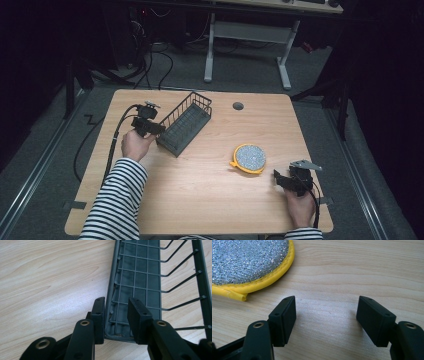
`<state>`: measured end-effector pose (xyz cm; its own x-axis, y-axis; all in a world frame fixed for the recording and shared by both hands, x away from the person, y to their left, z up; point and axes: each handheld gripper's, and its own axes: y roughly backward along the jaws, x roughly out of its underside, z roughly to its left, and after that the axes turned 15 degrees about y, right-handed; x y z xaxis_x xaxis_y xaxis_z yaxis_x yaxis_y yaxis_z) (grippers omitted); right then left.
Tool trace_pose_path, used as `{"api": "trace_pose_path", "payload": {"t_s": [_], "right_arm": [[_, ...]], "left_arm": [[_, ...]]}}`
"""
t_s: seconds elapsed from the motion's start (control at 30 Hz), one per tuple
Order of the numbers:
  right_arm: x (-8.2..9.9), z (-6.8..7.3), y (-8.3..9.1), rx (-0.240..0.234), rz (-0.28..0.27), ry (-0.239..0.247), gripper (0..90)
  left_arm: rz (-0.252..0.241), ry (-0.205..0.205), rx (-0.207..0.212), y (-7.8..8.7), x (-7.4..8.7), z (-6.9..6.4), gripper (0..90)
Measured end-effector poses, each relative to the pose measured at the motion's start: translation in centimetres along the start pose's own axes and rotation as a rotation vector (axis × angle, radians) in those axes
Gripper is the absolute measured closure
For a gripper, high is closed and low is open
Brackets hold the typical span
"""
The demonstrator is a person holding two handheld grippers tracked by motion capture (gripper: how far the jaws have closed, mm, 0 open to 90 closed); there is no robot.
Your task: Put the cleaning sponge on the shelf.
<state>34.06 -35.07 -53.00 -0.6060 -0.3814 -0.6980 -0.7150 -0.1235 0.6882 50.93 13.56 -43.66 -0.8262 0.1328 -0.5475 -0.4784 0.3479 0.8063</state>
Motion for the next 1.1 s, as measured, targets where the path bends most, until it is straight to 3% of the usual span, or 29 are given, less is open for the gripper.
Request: {"api": "trace_pose_path", "payload": {"t_s": [0.17, 0.23, 0.5, 1.1], "right_arm": [[0.0, 0.0, 0.0, 0.000, 0.000, 0.003, 32.2], [0.0, 0.0, 0.0, -0.001, -0.001, 0.004, 32.1], [0.0, 0.0, 0.0, -0.002, -0.001, 0.007, 31.9], [0.0, 0.0, 0.0, -0.003, -0.002, 0.009, 31.8]], "left_arm": [[-0.004, -0.007, 0.015, 0.2, 0.4, -0.2, 73.0], [0.000, -0.032, 0.015, 0.2, 0.5, -0.5, 74.5], [0.007, -0.071, 0.033, 0.6, 1.3, -1.5, 74.2], [-0.016, -0.114, 0.089, 1.6, 4.0, -3.2, 74.1]]}}
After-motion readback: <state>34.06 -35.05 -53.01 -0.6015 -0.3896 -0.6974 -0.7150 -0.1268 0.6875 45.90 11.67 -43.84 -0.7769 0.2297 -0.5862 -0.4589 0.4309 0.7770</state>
